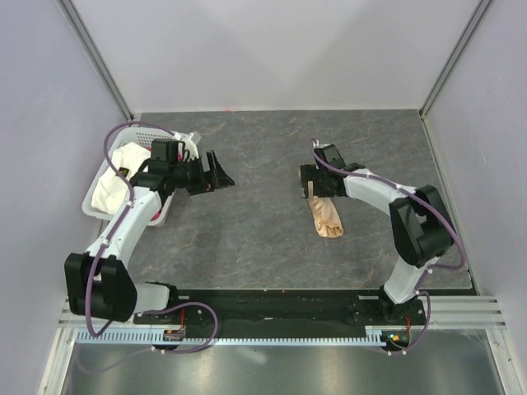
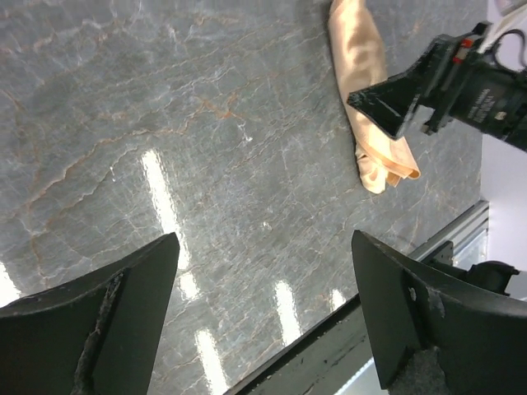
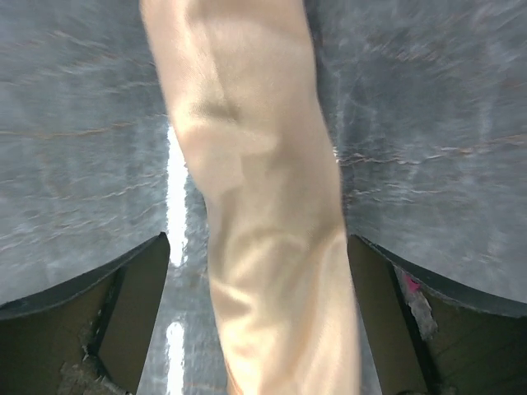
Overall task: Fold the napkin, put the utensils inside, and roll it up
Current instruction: Roll the napkin with the utensil
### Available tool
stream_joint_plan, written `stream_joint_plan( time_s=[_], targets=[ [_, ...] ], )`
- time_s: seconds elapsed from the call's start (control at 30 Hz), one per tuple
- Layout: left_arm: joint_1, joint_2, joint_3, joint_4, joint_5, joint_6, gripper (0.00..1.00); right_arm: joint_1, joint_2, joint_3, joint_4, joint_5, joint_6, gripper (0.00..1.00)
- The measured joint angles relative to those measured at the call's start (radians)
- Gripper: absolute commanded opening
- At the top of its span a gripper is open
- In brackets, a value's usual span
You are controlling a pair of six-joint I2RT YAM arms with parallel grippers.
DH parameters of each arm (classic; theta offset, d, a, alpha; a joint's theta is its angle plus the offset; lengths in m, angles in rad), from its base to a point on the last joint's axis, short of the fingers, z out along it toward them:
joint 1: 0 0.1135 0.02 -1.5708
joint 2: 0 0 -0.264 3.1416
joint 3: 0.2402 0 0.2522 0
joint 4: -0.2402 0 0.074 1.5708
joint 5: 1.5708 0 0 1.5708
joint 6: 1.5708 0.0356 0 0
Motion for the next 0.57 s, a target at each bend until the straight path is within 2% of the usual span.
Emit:
stream_joint_plan(
  time_s=[0.17,0.27,0.4,0.57],
  targets=[
    [0.002,-0.112,0.001,-0.001,-0.010,0.044,0.99,-0.001,-0.204,0.000,-0.011,0.002,-0.031,0.98],
    [0.003,-0.206,0.000,0.004,-0.033,0.060,1.00,-0.001,-0.390,-0.027,0.043,0.008,-0.057,0.98],
    [0.003,-0.343,-0.026,0.039,-0.073,0.072,1.00,0.000,-0.622,-0.167,0.149,0.023,-0.089,0.98],
    [0.003,-0.423,-0.092,0.071,-0.090,0.073,1.00,0.000,-0.761,-0.357,0.215,0.054,-0.113,0.98]
  ],
)
